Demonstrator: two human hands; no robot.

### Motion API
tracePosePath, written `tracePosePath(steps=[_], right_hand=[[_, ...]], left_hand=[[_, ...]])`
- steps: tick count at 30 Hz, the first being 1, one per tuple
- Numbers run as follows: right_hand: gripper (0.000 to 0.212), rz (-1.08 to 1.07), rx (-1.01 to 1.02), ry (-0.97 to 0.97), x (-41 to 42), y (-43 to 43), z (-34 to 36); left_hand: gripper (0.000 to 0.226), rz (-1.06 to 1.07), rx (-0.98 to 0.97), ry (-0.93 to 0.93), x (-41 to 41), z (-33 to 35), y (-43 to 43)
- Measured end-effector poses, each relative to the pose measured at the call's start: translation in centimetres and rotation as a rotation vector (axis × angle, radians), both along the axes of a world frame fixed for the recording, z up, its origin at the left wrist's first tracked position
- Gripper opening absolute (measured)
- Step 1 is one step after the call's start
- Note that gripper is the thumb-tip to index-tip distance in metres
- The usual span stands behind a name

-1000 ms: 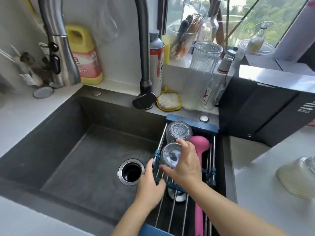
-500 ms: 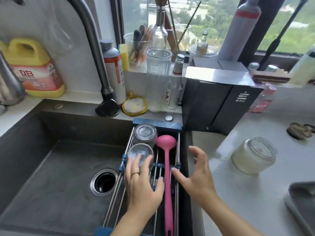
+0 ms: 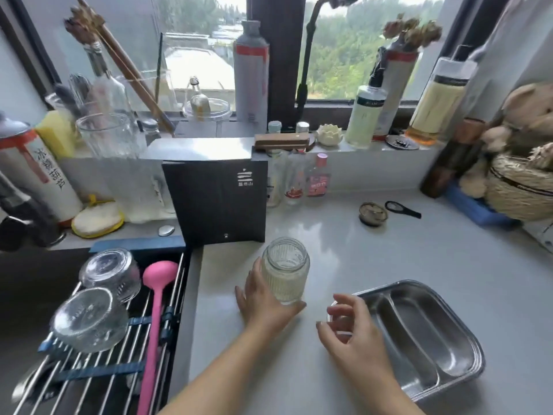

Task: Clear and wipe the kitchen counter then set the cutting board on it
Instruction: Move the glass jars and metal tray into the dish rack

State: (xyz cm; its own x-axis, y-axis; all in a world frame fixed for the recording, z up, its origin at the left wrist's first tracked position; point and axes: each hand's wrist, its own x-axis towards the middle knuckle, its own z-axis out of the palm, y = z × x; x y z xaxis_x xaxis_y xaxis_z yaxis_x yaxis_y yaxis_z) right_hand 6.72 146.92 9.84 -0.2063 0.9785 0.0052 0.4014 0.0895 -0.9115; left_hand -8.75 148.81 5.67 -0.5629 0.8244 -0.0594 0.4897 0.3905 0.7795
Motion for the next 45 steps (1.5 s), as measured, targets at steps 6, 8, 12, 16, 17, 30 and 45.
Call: tracePosePath(steps=[6,8,12,16,17,30,45], right_hand=[[0.040,0.066,-0.012,0.066,1.0,1.1,0.6],[0.040,0.078,0.003,0.071,0.8,1.4,0.9],[0.043,0.169,0.010,0.066,-1.1,0.9,1.2],[0.044,0.320,-0.018,0.060,-4.8,-1.6,1.0],[0.044,0.362,-0.022,0.056,-5.9,-2.4,0.9],[0.038,0.619,-0.057,-0.039,-18.9,-11.0,-0.1],[0.037,0.403,-0.067,-0.157,-20.4,-10.1,-2.0]], left_hand=[[0.100,0.136,0.171,-0.020,0.7,1.0,1.5],[0.098,0.118,0.222,-0.068,0.5,2.0,0.4],[0.091,0.083,0.291,-0.069,-0.9,4.1,-5.0],[0.085,0.238,0.315,-0.011,-4.1,6.0,-12.5],[0.085,0.298,0.286,0.015,-5.1,6.1,-14.5],[0.089,0.533,-0.167,0.196,-18.2,2.7,-25.6],[0.085,0.255,-0.268,0.328,-21.1,0.0,-22.4]])
